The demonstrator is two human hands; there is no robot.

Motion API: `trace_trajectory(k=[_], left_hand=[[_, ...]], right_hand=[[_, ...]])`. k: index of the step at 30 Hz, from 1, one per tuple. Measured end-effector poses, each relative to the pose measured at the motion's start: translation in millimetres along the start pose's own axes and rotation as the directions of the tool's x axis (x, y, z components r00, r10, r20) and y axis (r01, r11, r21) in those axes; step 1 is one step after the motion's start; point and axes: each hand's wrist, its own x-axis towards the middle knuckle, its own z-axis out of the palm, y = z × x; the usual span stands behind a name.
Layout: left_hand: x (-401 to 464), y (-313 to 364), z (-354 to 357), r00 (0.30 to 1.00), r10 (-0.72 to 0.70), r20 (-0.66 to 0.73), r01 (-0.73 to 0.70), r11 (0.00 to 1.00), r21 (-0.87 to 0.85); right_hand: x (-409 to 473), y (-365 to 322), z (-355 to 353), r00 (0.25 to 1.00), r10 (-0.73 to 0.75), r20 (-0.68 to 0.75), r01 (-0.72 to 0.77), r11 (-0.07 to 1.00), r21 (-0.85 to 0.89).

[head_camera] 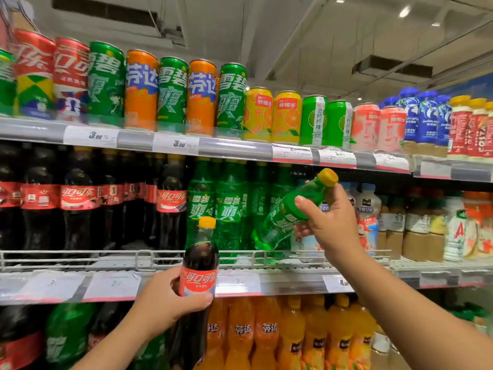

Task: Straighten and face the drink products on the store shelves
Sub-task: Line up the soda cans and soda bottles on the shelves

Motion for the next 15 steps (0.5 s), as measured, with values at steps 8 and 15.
trace_trajectory(k=[8, 15], left_hand=[[0.2, 8.0, -3.1, 0.999, -0.041, 0.033, 0.040, 0.999, 0.016], [-0.2, 11.4, -1.0, 0.999, -0.035, -0.002, 0.034, 0.999, -0.033]], right_hand=[[33.8, 25.7, 21.7, 0.986, 0.149, 0.079, -0.149, 0.989, 0.005], [66.1, 43.5, 42.0, 0.978, 0.199, 0.057, -0.182, 0.956, -0.229]])
